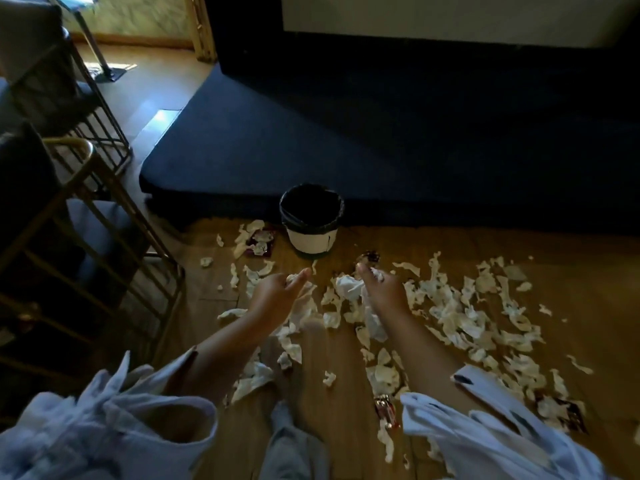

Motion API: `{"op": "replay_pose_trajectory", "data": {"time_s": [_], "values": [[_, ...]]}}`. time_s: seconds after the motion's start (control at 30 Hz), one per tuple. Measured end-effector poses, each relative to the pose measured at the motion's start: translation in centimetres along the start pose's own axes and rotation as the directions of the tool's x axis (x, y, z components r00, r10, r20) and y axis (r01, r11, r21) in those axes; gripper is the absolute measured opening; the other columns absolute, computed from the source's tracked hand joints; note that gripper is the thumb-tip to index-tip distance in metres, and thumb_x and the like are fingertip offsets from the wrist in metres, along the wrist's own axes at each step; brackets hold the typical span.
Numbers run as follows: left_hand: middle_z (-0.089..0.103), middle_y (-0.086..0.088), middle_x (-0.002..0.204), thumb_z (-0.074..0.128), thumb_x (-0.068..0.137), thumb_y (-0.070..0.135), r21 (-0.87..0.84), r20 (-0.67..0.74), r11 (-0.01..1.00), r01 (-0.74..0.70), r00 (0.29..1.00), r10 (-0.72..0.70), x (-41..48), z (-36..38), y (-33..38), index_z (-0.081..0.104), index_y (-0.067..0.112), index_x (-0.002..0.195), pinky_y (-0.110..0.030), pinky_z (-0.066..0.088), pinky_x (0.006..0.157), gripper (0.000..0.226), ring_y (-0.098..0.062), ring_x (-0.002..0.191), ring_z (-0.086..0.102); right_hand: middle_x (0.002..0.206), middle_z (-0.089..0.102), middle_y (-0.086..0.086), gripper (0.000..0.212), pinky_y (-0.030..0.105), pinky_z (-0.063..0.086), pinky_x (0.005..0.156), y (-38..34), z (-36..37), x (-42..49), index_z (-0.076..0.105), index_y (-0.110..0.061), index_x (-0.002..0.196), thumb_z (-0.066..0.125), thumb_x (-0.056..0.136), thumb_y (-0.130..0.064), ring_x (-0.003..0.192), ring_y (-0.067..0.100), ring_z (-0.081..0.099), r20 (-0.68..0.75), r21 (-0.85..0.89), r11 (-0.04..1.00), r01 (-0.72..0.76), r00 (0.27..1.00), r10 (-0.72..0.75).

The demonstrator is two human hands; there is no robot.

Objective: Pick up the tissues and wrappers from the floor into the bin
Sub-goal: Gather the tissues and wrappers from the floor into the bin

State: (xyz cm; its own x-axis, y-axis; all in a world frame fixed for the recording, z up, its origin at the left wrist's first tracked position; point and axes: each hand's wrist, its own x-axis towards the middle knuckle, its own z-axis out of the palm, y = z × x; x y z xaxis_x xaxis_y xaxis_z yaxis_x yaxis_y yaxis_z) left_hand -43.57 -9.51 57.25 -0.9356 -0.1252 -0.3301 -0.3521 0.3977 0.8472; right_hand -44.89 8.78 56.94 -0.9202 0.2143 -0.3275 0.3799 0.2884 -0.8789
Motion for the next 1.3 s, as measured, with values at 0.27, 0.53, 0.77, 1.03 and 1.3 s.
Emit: {"op": "replay_pose_trajectory", "data": {"time_s": [0.27, 0.53, 0.77, 1.03, 1.3], "values": [[0.065, -0.014, 0.077, 0.05, 0.089, 0.049, -0.016, 0.067, 0.997, 0.078, 0.995, -0.077, 12.8, -3.8, 2.6, 0.064, 0.007, 0.086, -0.035, 0.054, 0.066, 0.045, -0.024, 0.069, 0.063, 0.116, 0.059, 0.011, 0.047, 0.028, 0.041, 0.084, -5.7, 5.5, 11.8, 0.053, -0.005, 0.124, 0.054, 0.09, -0.038, 0.107, 0.025, 0.056, 0.05, 0.065, 0.987, -0.145, 0.989, 0.142], [0.062, -0.01, 0.087, 0.039, 0.096, 0.04, -0.09, -0.032, 0.973, 0.213, 0.976, -0.216, 25.9, -4.1, 5.1, 0.062, 0.006, 0.098, -0.029, 0.044, 0.066, 0.04, -0.02, 0.079, 0.058, 0.067, 0.04, 0.0, 0.031, 0.026, 0.031, 0.057, -9.4, 8.6, 24.9, 0.04, -0.019, 0.062, 0.036, 0.093, -0.022, 0.063, 0.013, 0.038, 0.074, 0.151, 0.956, -0.254, 0.967, 0.245], [0.047, -0.006, 0.068, 0.038, 0.094, 0.015, -0.318, -0.102, 0.893, 0.317, 0.926, -0.365, 42.4, -0.5, 4.4, 0.047, 0.009, 0.072, -0.026, 0.034, 0.053, 0.024, -0.016, 0.061, 0.044, 0.063, 0.034, 0.001, 0.04, 0.02, 0.031, 0.049, -9.3, 13.4, 43.0, 0.035, -0.014, 0.059, 0.028, 0.097, -0.006, 0.057, 0.011, 0.031, 0.124, 0.065, 0.921, -0.383, 0.919, 0.374], [0.052, -0.021, 0.09, 0.039, 0.091, 0.015, -0.377, -0.057, 0.79, 0.483, 0.839, -0.541, 61.2, 7.6, -4.5, 0.051, -0.008, 0.106, -0.035, 0.047, 0.064, 0.029, -0.031, 0.079, 0.054, 0.103, 0.049, 0.013, 0.024, 0.028, 0.039, 0.07, 0.5, 21.5, 63.8, 0.049, -0.017, 0.114, 0.038, 0.093, -0.019, 0.084, 0.022, 0.047, 0.265, -0.154, 0.896, -0.417, 0.856, 0.444], [0.055, -0.017, 0.101, 0.059, 0.089, 0.023, -0.438, -0.059, 0.752, 0.492, 0.819, -0.57, 70.4, 12.1, -9.3, 0.051, -0.008, 0.121, -0.028, 0.042, 0.066, 0.045, -0.028, 0.09, 0.053, 0.121, 0.05, 0.013, 0.052, 0.03, 0.049, 0.07, 5.1, 24.5, 70.1, 0.037, -0.011, 0.135, 0.052, 0.085, -0.007, 0.102, 0.026, 0.053, 0.342, -0.284, 0.912, -0.296, 0.857, 0.385]]}}
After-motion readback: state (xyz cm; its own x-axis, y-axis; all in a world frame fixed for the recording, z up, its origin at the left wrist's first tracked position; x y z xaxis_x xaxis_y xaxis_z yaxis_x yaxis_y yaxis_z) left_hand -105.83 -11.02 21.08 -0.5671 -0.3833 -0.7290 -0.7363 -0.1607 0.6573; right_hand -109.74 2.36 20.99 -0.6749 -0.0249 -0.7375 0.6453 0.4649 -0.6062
